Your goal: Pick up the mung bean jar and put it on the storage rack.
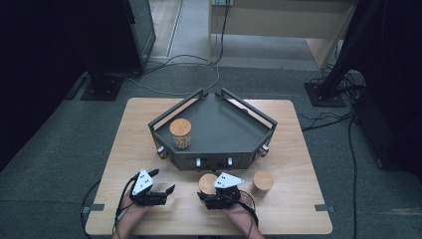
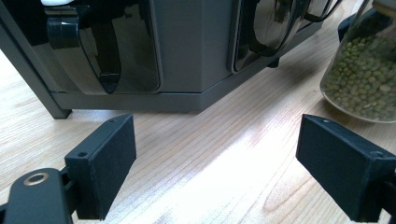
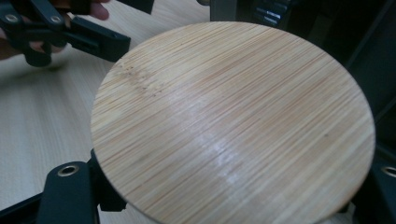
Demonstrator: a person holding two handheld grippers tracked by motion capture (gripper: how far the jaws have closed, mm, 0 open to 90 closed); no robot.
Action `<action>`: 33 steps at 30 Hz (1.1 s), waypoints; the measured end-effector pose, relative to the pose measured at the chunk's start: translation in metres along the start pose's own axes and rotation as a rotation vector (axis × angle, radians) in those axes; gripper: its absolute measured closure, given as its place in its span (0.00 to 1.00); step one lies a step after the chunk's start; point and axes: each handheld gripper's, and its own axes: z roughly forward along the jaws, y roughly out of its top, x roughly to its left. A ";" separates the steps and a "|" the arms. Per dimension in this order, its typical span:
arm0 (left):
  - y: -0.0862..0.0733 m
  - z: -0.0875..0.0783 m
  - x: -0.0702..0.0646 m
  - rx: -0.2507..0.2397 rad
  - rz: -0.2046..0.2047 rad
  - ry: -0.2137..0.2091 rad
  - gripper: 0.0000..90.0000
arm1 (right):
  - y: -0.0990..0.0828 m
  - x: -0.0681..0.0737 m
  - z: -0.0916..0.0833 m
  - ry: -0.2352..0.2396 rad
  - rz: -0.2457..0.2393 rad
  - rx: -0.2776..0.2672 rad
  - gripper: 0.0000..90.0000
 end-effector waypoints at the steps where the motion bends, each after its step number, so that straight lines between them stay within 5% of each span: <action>1: 0.000 0.000 0.000 0.000 0.000 0.000 0.13 | 0.000 -0.001 0.000 0.007 0.006 -0.004 0.27; 33: -0.002 0.003 -0.001 0.002 0.021 0.000 0.13 | 0.013 -0.002 -0.009 0.015 0.005 -0.029 0.27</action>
